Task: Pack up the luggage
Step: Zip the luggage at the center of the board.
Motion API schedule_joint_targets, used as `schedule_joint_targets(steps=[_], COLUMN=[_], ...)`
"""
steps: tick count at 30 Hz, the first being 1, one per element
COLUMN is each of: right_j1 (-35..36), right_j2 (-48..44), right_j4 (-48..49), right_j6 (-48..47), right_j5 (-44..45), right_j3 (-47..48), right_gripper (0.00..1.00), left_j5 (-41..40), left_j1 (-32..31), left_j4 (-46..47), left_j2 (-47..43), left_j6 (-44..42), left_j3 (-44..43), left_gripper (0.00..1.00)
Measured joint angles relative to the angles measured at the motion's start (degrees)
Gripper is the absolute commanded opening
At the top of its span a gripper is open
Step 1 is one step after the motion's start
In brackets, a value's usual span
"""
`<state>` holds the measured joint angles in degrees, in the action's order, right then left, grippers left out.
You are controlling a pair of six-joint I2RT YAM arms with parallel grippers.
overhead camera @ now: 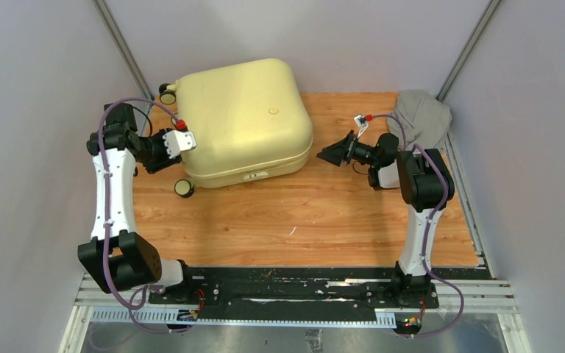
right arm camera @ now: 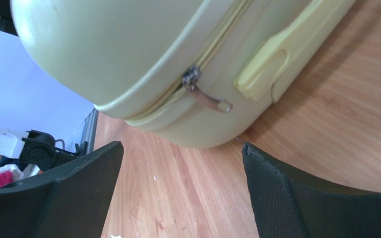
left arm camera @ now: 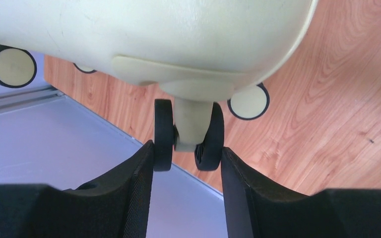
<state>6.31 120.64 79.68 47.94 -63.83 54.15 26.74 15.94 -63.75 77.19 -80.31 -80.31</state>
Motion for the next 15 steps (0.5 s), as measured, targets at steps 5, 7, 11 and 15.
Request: schedule_joint_targets(steps=[5,7,11,15], right_j1=[0.46,0.68,0.87,2.51], right_j2=[-3.48,-4.61,-4.9,-4.96], right_j4=[-8.87,-14.16,-25.22,-41.09], right_j6=[-9.18,-12.52,-16.39,-22.58], right_j5=[2.6,4.98,13.4,25.7], right_j3=[-2.62,-1.29,4.26,13.25], right_gripper=[0.8,0.79,0.79,0.81], left_j5=[-1.81,-2.1,-3.69,-4.28], left_j1=[1.64,2.14,3.39,4.17], left_j4=[-3.3,-4.11,-6.14,-8.37], left_j2=[-0.02,-0.02,-0.15,-0.33], left_j6=[-5.73,-6.84,-7.63,-7.23], left_j3=[-0.35,-0.35,-0.42,-0.85], left_gripper=[0.0,0.0,0.0,0.16])
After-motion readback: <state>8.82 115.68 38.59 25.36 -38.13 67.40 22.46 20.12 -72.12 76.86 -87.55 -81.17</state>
